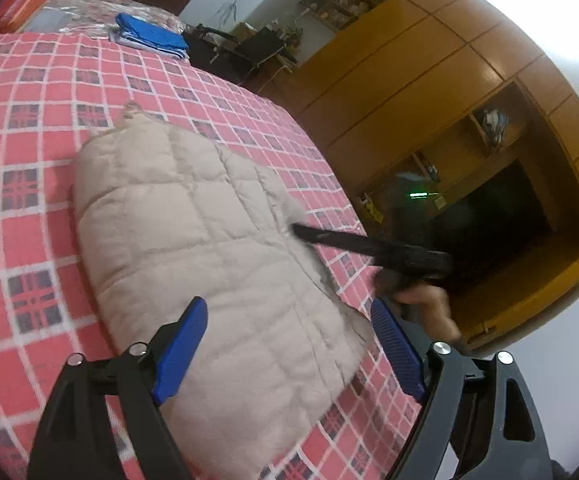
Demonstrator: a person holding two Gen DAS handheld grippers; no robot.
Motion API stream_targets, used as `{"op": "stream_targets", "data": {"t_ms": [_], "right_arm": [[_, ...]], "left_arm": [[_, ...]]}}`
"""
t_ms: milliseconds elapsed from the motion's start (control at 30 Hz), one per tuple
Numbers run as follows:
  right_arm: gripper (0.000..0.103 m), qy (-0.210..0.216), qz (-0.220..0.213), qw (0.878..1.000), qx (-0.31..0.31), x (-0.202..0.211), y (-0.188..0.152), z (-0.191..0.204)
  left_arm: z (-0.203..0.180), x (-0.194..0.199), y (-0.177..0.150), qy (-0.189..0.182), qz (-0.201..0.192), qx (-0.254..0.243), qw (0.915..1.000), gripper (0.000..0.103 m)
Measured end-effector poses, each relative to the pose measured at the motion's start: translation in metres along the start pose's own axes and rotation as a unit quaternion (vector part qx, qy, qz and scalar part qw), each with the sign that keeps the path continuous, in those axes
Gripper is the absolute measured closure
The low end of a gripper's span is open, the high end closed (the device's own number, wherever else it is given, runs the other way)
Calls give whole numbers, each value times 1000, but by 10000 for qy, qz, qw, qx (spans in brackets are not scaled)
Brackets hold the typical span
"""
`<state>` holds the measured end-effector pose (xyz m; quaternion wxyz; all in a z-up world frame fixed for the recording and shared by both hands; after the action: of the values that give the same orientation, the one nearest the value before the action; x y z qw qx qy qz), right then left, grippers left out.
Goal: Fold large clothes
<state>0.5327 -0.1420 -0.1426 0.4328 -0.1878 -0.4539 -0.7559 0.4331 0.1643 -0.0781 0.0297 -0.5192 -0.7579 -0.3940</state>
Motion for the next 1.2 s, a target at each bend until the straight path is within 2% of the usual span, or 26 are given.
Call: {"op": "stream_targets", "data": {"t_ms": [67,133,200,267,300,333,500,733,933,1100,1200], "right_arm": [[89,557,-118,9976,-390,12,4,-5],[53,889,-394,9924,-759,31,7,-19],[40,959,-514,9876,-1128,44,10,-37],[32,1126,-292,9834,-1394,41,10,-50],[23,1221,-165,9802,-1547,38,8,-57],[18,1271,-82,9784,-1628,36,8,-58],[15,1576,287,9710,-1776,9,10,-60],[15,1750,686,9676,-1686,-15,5,-44],[15,1926,838,9636,-1654,-38,6,-37],[12,1970,955,9646,-1468,-46,10,-28],[12,1978,994,9657,-1354,-49,9,-26]], "left_arm": [[8,9,-9,289,106,60,9995,13],[17,20,-16,279,223,167,9992,13],[31,30,-26,210,316,382,9985,12],[43,34,-35,182,367,559,9976,11],[47,36,-39,158,366,623,9973,10],[52,37,-43,121,345,731,9967,10],[73,32,-64,-122,409,1333,9902,10],[76,21,-74,-292,487,1510,9869,10],[75,-10,-74,-483,578,1739,9819,10],[67,-29,-75,-476,674,1665,9826,6],[58,-40,-74,-285,842,1423,9858,6]]}}
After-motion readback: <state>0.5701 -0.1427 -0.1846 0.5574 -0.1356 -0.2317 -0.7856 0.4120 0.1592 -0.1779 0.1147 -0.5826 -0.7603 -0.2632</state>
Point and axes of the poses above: each gripper's, at about its wrist camera, not at the fingertips, and x roughly against the way its jaws point, z to its left, y to its top, the point moved 1 cm from there along -x, roughly the way its jaws point, and after that the axes turned 12 degrees about -z, right-handed, at the moved point
